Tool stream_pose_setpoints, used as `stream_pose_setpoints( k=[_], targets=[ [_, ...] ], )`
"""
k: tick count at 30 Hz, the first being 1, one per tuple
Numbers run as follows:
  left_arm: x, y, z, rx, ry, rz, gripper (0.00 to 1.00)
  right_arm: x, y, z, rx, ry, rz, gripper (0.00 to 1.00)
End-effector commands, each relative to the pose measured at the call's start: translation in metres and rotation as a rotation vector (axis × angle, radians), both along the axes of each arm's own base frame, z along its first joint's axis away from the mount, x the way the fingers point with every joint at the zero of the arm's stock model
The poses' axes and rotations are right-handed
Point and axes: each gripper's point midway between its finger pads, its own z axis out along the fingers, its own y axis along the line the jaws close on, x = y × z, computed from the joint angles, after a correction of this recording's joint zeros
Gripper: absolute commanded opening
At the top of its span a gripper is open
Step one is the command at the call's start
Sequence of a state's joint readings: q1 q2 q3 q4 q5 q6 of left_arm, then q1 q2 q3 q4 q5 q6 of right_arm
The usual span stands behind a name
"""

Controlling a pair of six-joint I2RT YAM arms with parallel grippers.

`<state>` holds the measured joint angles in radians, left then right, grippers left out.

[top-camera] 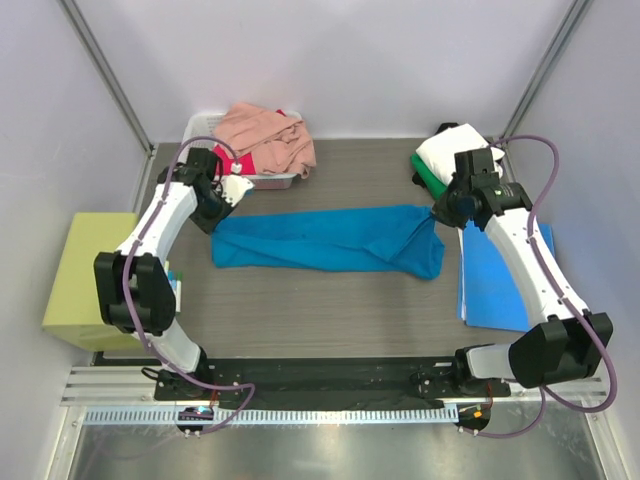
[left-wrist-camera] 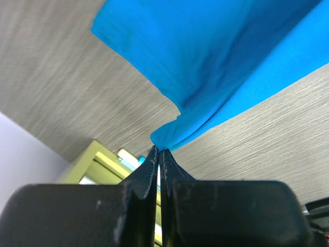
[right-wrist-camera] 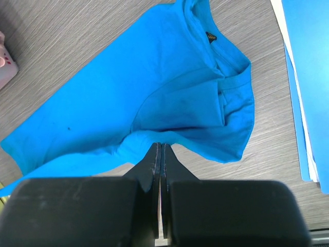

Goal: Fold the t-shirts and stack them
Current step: Fold the tshirt

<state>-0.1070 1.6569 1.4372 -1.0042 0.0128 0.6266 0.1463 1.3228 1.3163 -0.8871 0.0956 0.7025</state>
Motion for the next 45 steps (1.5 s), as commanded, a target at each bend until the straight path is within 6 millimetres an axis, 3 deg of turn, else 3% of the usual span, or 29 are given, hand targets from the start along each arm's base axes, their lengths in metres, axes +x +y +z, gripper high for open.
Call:
stream_pose_setpoints(
  k=[1,9,18,21,29,35,36,37,38,39,40,42,45],
  targets=[
    [-0.004,-0.003,-0.013,-0.026,0.045,0.016,0.0,0.025,-0.006,0.016,-0.019,-0.079,-0.022,0.01],
    [0.005,-0.009,-0.035,-0.049,0.076,0.033,0.0,0.06,-0.007,0.0,-0.009,-0.087,-0.046,0.01],
    [0.019,-0.009,-0.073,-0.045,0.117,0.073,0.0,0.111,-0.013,-0.054,-0.035,-0.004,-0.083,0.01],
    [0.022,-0.009,-0.079,-0.039,0.121,0.078,0.0,0.124,-0.015,-0.072,-0.04,0.031,-0.094,0.01],
    [0.019,0.004,-0.086,0.029,0.106,0.074,0.0,0.148,-0.022,-0.08,-0.064,0.028,-0.115,0.01],
    [0.022,0.015,-0.088,0.084,0.079,0.086,0.0,0.16,-0.029,-0.11,-0.071,0.091,-0.115,0.01],
    [0.023,0.016,-0.088,0.088,0.075,0.086,0.04,0.161,-0.029,-0.116,-0.073,0.108,-0.112,0.05],
    [0.023,0.017,-0.086,0.088,0.069,0.091,0.18,0.165,-0.03,-0.116,-0.073,0.105,-0.109,0.27],
    [0.023,0.017,-0.085,0.088,0.069,0.093,0.31,0.162,-0.03,-0.119,-0.079,0.126,-0.101,0.4],
    [0.025,0.017,-0.082,0.087,0.058,0.097,0.47,0.163,-0.03,-0.118,-0.079,0.133,-0.101,0.51],
    [0.026,0.017,-0.076,0.084,0.042,0.099,0.75,0.166,-0.031,-0.116,-0.08,0.133,-0.099,0.67],
    [0.028,0.019,-0.069,0.094,0.019,0.101,1.0,0.164,-0.032,-0.11,-0.085,0.134,-0.102,0.83],
    [0.032,0.023,-0.054,0.108,-0.017,0.113,1.0,0.159,-0.033,-0.084,-0.078,0.089,-0.114,0.96]
  ],
)
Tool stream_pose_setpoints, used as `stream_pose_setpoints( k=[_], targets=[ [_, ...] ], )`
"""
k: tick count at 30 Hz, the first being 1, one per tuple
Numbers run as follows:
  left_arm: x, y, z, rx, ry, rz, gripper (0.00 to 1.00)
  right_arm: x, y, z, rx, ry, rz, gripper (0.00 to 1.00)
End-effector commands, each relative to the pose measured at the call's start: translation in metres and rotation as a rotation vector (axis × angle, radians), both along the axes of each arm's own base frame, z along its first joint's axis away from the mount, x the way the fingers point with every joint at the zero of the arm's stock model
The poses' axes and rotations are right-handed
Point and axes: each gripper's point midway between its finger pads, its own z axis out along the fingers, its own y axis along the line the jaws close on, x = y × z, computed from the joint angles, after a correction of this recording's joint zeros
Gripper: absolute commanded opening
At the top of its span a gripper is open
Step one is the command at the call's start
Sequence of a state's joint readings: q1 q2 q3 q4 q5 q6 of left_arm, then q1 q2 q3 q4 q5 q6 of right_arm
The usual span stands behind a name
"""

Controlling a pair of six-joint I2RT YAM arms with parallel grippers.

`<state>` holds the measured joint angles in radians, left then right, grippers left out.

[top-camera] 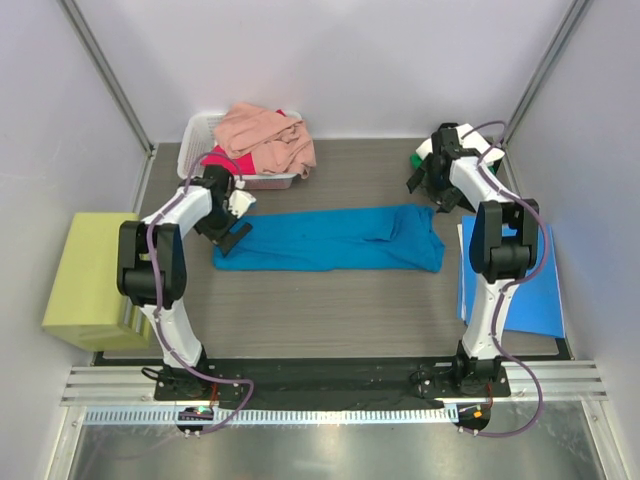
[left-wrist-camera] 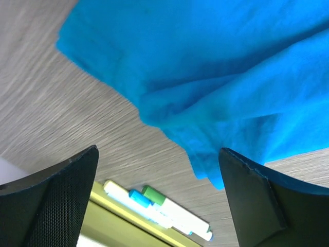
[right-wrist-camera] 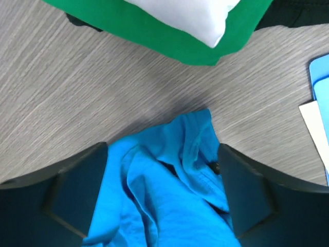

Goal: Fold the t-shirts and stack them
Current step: Fold the tshirt

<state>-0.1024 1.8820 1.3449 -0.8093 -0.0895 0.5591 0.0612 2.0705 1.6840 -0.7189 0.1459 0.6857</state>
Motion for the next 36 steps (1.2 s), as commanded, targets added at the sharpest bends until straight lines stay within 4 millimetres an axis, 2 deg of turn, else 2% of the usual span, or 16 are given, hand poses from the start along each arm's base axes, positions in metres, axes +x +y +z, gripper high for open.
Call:
stream_pose_setpoints(
  k=[1,4,5,7,8,9,10,11,12,13,15,16,20,27,32,36],
  targets=[
    [0.017,0.009,0.043,0.029,-0.136,0.006,1.0,0.005,-0.005,0.082,-0.012,-0.167,-0.013,0.97],
    [0.02,0.015,0.06,0.06,-0.177,0.013,1.0,-0.006,0.002,0.106,0.018,-0.218,0.014,0.98],
    [0.022,0.017,0.068,0.065,-0.199,0.018,1.0,-0.011,0.005,0.125,0.036,-0.263,0.024,0.99],
    [0.029,0.016,0.084,0.059,-0.241,0.031,1.0,-0.025,0.025,0.134,0.093,-0.281,0.081,1.0],
    [0.028,0.013,0.088,0.036,-0.244,0.052,1.0,-0.03,0.034,0.151,0.117,-0.332,0.108,1.0],
    [0.035,0.006,0.102,-0.002,-0.276,0.063,1.0,-0.042,0.047,0.136,0.148,-0.299,0.136,1.0],
    [0.036,-0.001,0.106,-0.048,-0.277,0.073,1.0,-0.047,0.06,0.132,0.193,-0.294,0.171,1.0],
    [0.032,-0.018,0.106,-0.14,-0.255,0.091,1.0,-0.051,0.073,0.13,0.258,-0.293,0.198,1.0],
    [0.035,-0.028,0.107,-0.197,-0.247,0.105,1.0,-0.06,0.078,0.108,0.285,-0.24,0.202,1.0],
    [0.034,-0.04,0.105,-0.237,-0.227,0.107,1.0,-0.061,0.085,0.101,0.308,-0.236,0.213,1.0],
    [0.025,-0.066,0.097,-0.324,-0.141,0.106,1.0,-0.073,0.096,0.074,0.356,-0.169,0.217,1.0],
    [0.02,-0.081,0.084,-0.336,-0.088,0.084,1.0,-0.077,0.102,0.069,0.37,-0.156,0.224,1.0],
    [0.004,-0.113,0.054,-0.34,0.003,0.013,1.0,-0.091,0.109,0.053,0.367,-0.124,0.227,1.0],
    [0.004,-0.119,0.015,-0.32,0.101,-0.02,1.0,-0.109,0.097,0.034,0.319,-0.087,0.179,1.0],
    [0.001,-0.103,-0.011,-0.231,0.124,-0.038,1.0,-0.123,0.098,0.019,0.315,-0.069,0.155,1.0],
    [-0.009,-0.088,-0.027,-0.17,0.148,-0.042,1.0,-0.133,0.099,-0.006,0.317,-0.016,0.155,1.0]
  ],
)
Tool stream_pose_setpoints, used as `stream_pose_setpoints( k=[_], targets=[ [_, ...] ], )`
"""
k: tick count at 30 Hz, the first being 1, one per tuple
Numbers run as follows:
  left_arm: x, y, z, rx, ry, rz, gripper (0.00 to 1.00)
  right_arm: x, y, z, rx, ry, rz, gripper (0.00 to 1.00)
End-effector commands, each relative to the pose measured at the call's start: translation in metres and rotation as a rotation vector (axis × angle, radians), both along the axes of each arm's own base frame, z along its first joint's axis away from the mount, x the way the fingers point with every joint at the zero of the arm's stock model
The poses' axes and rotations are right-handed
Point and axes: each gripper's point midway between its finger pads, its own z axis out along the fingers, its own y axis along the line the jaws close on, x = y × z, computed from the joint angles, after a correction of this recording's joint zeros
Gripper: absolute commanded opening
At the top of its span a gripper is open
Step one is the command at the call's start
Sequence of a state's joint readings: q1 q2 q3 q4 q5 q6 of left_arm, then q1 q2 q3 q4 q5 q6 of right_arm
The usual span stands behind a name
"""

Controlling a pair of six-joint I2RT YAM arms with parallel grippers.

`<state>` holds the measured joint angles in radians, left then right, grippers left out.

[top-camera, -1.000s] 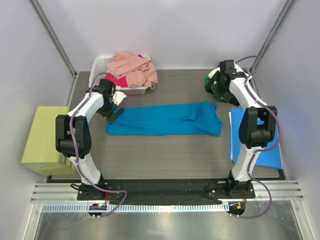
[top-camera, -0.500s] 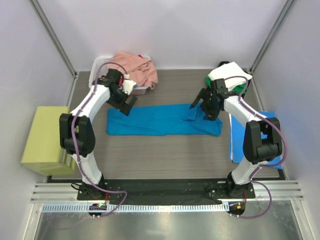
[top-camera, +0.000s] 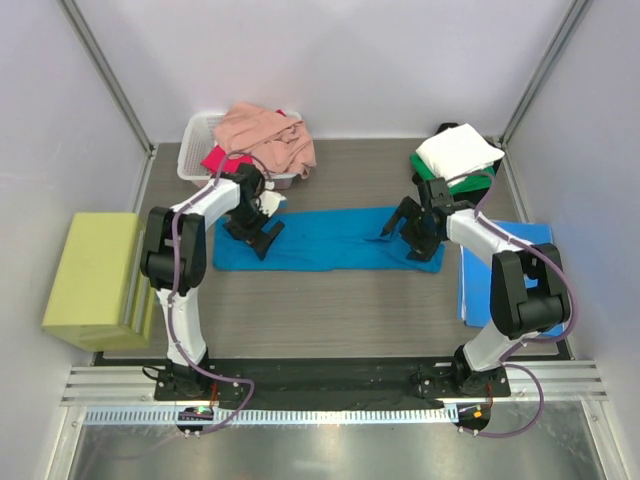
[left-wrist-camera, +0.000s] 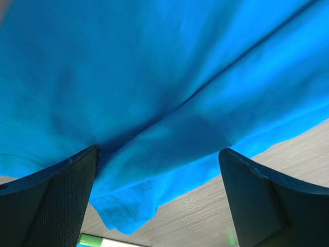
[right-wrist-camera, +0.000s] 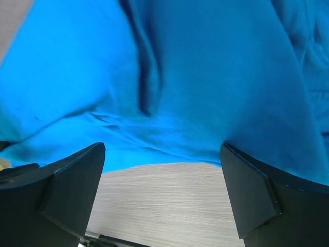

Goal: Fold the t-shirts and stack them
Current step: Fold the tshirt

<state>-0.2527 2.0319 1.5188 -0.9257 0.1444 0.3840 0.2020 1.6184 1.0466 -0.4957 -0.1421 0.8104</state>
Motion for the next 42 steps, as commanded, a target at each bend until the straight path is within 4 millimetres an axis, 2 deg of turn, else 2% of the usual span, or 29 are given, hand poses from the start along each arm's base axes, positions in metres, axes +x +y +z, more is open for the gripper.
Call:
stream_pose_setpoints(
  k=[1,2,8,10,12,19,22,23,24,25,26,28,29,32,37,42],
  targets=[
    [-0.006,0.019,-0.015,0.081,0.001,-0.032,1.0,0.002,0.003,-0.007,0.006,-0.014,-0.002,0.99],
    [-0.011,0.023,-0.018,0.1,0.012,-0.035,1.0,0.003,0.003,-0.009,0.0,-0.013,0.011,1.0],
    [-0.026,0.027,-0.004,0.095,0.002,-0.017,1.0,0.022,-0.002,-0.013,-0.049,0.002,0.045,1.0],
    [-0.028,0.028,-0.001,0.098,-0.008,-0.014,1.0,0.025,-0.008,-0.02,-0.074,0.027,0.041,1.0],
    [-0.033,0.031,-0.005,0.112,-0.002,-0.016,1.0,0.033,-0.009,-0.021,-0.082,0.026,0.046,1.0],
    [-0.047,0.034,-0.012,0.112,0.025,-0.025,1.0,0.056,-0.005,-0.036,-0.092,0.057,0.069,1.0],
    [-0.049,0.03,-0.008,0.092,0.029,-0.027,1.0,0.071,0.0,-0.042,-0.085,0.067,0.085,1.0],
    [-0.049,0.029,-0.006,0.082,0.028,-0.032,1.0,0.083,0.003,-0.035,-0.08,0.044,0.09,1.0],
    [-0.05,0.028,-0.004,0.079,0.029,-0.034,1.0,0.082,0.004,-0.047,-0.079,0.083,0.1,1.0],
    [-0.051,0.027,-0.004,0.076,0.031,-0.036,1.0,0.086,0.006,-0.048,-0.076,0.088,0.102,1.0],
    [-0.051,0.025,-0.002,0.065,0.033,-0.04,1.0,0.095,0.008,-0.045,-0.071,0.076,0.106,1.0],
    [-0.055,0.022,0.0,0.051,0.054,-0.05,1.0,0.099,0.009,-0.051,-0.073,0.092,0.108,1.0],
    [-0.057,0.019,0.0,0.036,0.064,-0.055,1.0,0.107,0.01,-0.046,-0.073,0.074,0.107,1.0],
    [-0.061,0.012,0.002,0.012,0.075,-0.075,1.0,0.116,0.011,-0.047,-0.076,0.069,0.105,1.0],
    [-0.073,-0.007,0.005,-0.025,0.122,-0.13,1.0,0.12,0.011,-0.054,-0.083,0.092,0.109,1.0],
    [-0.093,-0.043,0.013,-0.059,0.173,-0.238,1.0,0.128,0.013,-0.057,-0.086,0.094,0.119,1.0]
  ],
)
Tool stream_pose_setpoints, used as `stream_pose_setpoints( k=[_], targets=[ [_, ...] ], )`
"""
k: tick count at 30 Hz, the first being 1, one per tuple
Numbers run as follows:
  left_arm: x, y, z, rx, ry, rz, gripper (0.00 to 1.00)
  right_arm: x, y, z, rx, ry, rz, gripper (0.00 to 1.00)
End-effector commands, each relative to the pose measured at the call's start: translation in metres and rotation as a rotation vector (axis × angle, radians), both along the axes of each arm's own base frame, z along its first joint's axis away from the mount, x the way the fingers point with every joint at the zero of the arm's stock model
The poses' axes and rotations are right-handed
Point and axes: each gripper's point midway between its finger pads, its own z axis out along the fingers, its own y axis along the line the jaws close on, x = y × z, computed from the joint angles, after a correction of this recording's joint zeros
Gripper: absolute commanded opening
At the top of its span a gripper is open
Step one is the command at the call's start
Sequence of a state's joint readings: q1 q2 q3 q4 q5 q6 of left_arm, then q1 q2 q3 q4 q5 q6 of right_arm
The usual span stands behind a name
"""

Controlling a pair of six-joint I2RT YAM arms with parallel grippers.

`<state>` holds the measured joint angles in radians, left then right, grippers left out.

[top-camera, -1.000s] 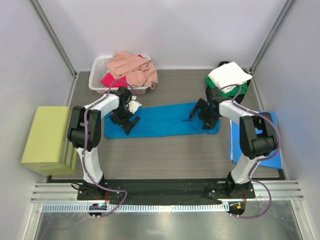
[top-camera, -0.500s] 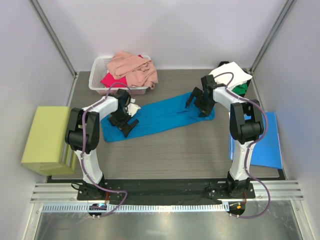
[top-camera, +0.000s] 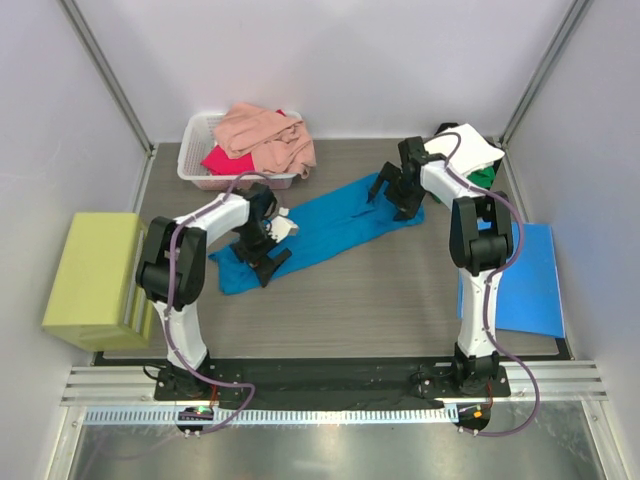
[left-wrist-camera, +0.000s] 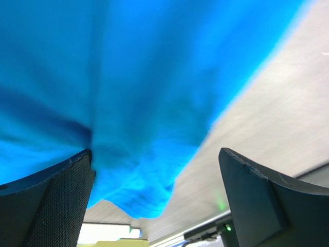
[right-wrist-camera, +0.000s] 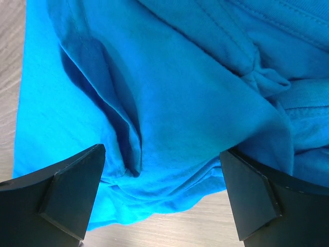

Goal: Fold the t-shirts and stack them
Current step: Fold the tshirt

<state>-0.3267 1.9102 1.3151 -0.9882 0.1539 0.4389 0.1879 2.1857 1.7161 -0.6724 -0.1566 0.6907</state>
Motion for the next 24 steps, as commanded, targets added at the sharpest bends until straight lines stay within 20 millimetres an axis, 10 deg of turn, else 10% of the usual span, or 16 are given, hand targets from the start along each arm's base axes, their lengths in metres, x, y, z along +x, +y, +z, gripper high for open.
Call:
stream_pose_setpoints(
  k=[1,7,15,24],
  targets=[
    [-0.017,-0.049,0.02,-0.109,0.044,-0.122,1.0,0.003,-0.004,-0.026,-0.032,0.046,0.025,1.0],
    [-0.055,-0.093,0.013,-0.08,0.117,-0.29,1.0,0.013,-0.001,-0.026,-0.027,0.043,0.028,1.0],
    [-0.073,-0.091,0.002,-0.049,0.167,-0.342,1.0,0.02,0.0,-0.02,-0.033,0.033,0.054,1.0],
    [-0.086,-0.1,0.033,-0.131,0.203,-0.352,1.0,0.054,0.002,0.004,-0.005,-0.016,0.081,1.0]
  ],
)
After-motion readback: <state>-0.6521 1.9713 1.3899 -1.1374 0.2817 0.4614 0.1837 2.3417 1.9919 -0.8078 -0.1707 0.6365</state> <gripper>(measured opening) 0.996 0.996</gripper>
